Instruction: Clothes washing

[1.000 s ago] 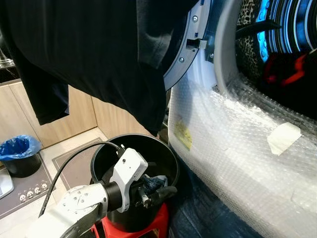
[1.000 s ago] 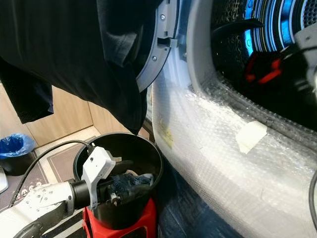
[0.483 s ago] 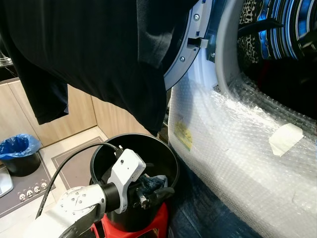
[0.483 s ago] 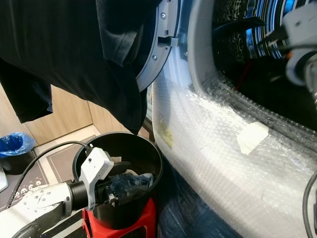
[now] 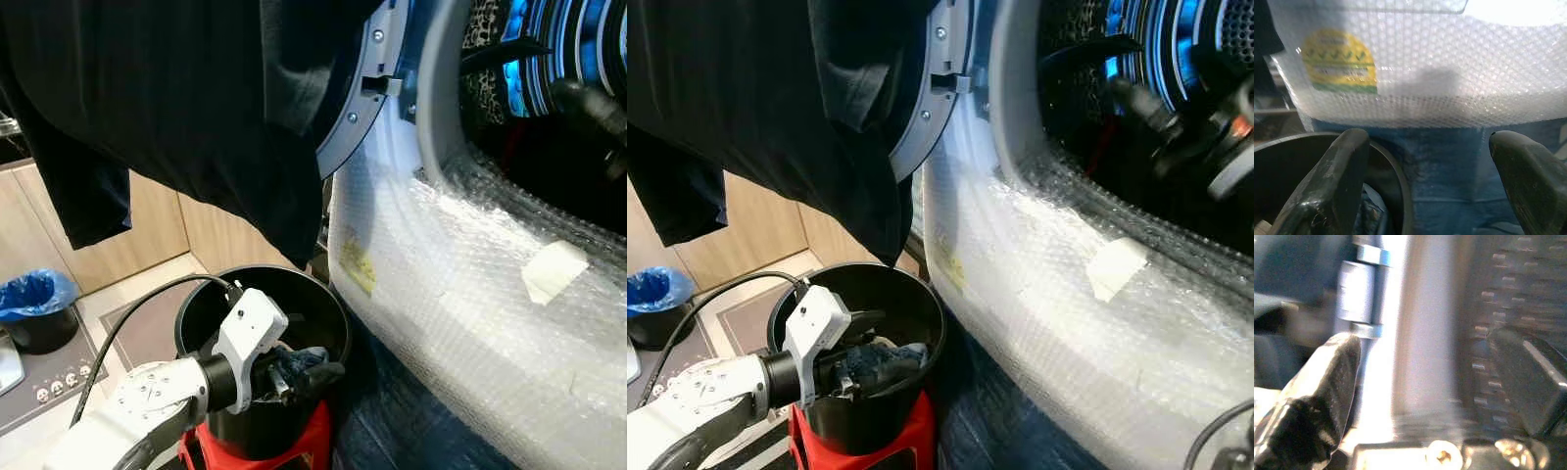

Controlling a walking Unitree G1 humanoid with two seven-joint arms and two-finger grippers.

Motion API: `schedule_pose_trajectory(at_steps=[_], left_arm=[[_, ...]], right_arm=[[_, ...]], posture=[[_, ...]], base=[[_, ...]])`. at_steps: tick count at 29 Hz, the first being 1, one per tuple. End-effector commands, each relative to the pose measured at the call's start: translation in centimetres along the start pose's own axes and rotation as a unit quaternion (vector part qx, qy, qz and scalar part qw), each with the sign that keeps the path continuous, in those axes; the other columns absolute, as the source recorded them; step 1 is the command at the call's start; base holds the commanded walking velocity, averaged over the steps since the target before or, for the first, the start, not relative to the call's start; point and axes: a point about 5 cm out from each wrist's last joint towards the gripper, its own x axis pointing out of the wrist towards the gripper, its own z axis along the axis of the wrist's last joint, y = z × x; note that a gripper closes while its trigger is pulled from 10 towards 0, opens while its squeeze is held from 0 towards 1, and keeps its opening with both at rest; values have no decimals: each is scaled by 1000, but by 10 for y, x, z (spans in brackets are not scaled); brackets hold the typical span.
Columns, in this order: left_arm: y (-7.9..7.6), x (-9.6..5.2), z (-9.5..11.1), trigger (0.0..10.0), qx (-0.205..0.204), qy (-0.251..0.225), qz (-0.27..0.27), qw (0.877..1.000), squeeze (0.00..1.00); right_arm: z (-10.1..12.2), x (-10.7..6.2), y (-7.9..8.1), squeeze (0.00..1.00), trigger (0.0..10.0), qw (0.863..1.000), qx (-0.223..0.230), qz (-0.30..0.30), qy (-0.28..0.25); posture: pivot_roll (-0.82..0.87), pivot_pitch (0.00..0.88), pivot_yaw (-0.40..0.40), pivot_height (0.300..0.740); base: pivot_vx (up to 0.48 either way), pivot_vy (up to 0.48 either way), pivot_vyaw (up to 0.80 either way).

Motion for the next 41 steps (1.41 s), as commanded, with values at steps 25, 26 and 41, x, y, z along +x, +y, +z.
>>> schedule_pose_trajectory(at_steps=[25,26,41], left_arm=[[2,13,-30,10000,95,43,-4,995,0],[0,14,-32,10000,97,47,-16,994,0],[-23,25,-73,10000,126,115,-151,974,0]], right_arm=[[-64,-61,90,0,10000,940,192,267,92],[-68,-62,93,0,10000,935,202,273,99],[-124,-92,120,0,10000,884,271,320,208]], posture=[[-140,9,-48,740],[-138,7,-46,740],[-144,23,-1,740]], base=[[0,0,0],[0,0,0],[0,0,0]])
